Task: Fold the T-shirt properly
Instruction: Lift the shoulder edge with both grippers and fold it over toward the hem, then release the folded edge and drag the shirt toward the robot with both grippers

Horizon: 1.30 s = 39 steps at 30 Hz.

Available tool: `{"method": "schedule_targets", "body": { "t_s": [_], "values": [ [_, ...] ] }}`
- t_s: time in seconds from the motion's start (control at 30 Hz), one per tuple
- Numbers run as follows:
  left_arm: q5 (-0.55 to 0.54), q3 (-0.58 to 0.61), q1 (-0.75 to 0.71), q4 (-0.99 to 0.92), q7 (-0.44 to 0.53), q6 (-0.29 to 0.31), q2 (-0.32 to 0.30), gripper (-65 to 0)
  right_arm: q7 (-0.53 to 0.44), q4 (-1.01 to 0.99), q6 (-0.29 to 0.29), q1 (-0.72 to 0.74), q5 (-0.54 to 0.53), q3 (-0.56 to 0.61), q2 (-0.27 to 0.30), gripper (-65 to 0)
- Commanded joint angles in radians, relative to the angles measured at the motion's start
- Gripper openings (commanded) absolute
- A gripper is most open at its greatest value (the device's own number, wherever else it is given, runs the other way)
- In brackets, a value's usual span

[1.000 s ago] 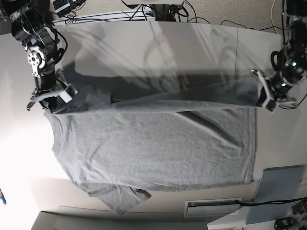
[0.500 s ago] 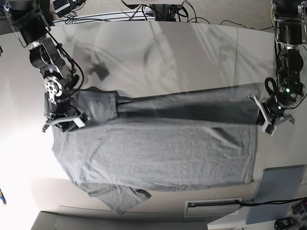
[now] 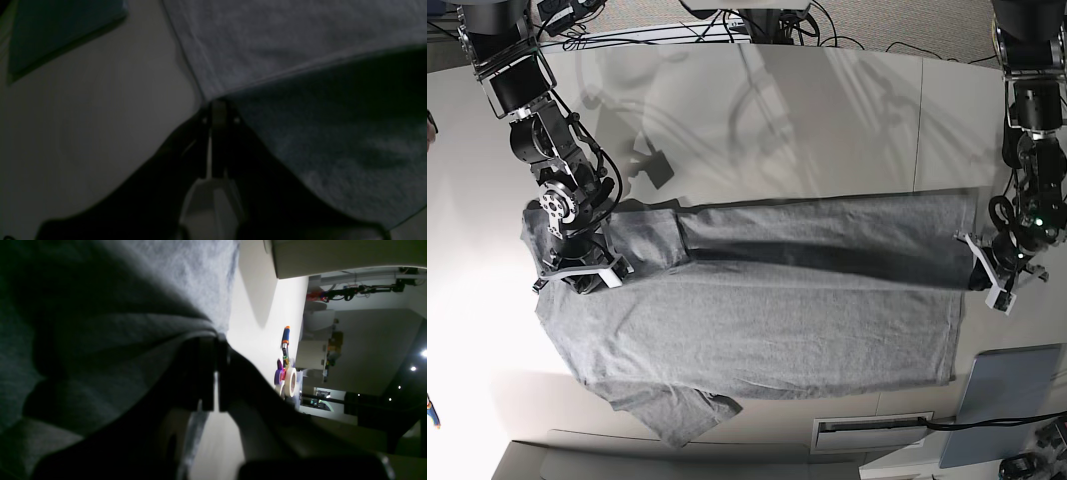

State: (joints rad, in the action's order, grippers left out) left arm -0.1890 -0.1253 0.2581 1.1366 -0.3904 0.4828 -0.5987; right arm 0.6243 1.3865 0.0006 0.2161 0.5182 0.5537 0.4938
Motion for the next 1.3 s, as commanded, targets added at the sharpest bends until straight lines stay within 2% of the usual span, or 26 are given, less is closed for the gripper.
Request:
{"method": "schedule_targets", "body": {
  "t_s": [0.0, 0.37, 0.67, 0.7, 0.83, 0.87, 0.93, 1.03, 1.1, 1.13, 1.2, 1.23, 1.27],
  "values": [
    [-0.008, -0.008, 0.035, 0.009, 0.026, -0.01, -0.02, -65.0, -0.007, 0.012, -0.019, 0.025, 0.013, -0.009, 0.013, -65.0],
    [-0.013, -0.008, 0.061, 0.006, 0.026, -0.014, 0.04, -65.0, 0.004, 0.012, -0.021, 0.025, 0.013, -0.01, 0.014, -65.0],
    [-0.014, -0.008, 0.061, 0.006, 0.025, -0.014, 0.041, -65.0, 0.012, 0.012, -0.021, 0.026, 0.012, -0.013, 0.013, -65.0],
    [-0.013, -0.008, 0.061, 0.006, 0.024, -0.014, 0.041, -60.9, 0.02, 0.012, -0.021, 0.028, 0.008, -0.013, 0.013, -61.1],
    [-0.014, -0.008, 0.061, 0.006, 0.016, -0.014, 0.041, -33.5, 0.063, 0.012, -0.021, 0.053, -0.097, -0.029, 0.013, -41.5],
    [-0.014, -0.008, 0.061, 0.006, 0.012, -0.014, 0.041, -29.1, 0.064, 0.012, -0.021, 0.056, -0.117, -0.043, 0.013, -38.8],
    [-0.016, -0.008, 0.061, 0.006, -0.007, -0.011, 0.041, -26.8, 0.05, 0.012, -0.022, 0.059, -0.149, -0.077, 0.013, -38.3],
    [-0.074, -0.008, 0.06, 0.006, -0.061, -0.011, 0.041, -28.6, 0.069, 0.012, -0.043, 0.058, -0.192, -0.112, 0.013, -38.4],
    [-0.159, -0.008, 0.058, 0.006, -0.106, -0.011, 0.042, -36.9, 0.094, 0.012, -0.08, 0.058, -0.25, -0.122, 0.014, -38.7],
    [-0.204, -0.008, 0.055, 0.006, -0.129, -0.011, 0.043, -43.5, 0.104, 0.012, -0.09, 0.058, -0.285, -0.125, 0.013, -40.3],
    [-0.252, -0.008, 0.052, 0.006, -0.168, -0.028, 0.055, -59.4, 0.114, 0.012, -0.092, 0.055, -0.344, -0.131, 0.013, -49.4],
    [-0.254, -0.008, 0.048, 0.006, -0.179, -0.044, 0.064, -65.0, 0.113, 0.012, -0.092, 0.053, -0.365, -0.132, 0.013, -54.9],
    [-0.253, -0.008, 0.041, 0.006, -0.178, -0.069, 0.072, -65.0, 0.11, 0.012, -0.09, 0.049, -0.382, -0.137, 0.013, -60.0]
  ]
}}
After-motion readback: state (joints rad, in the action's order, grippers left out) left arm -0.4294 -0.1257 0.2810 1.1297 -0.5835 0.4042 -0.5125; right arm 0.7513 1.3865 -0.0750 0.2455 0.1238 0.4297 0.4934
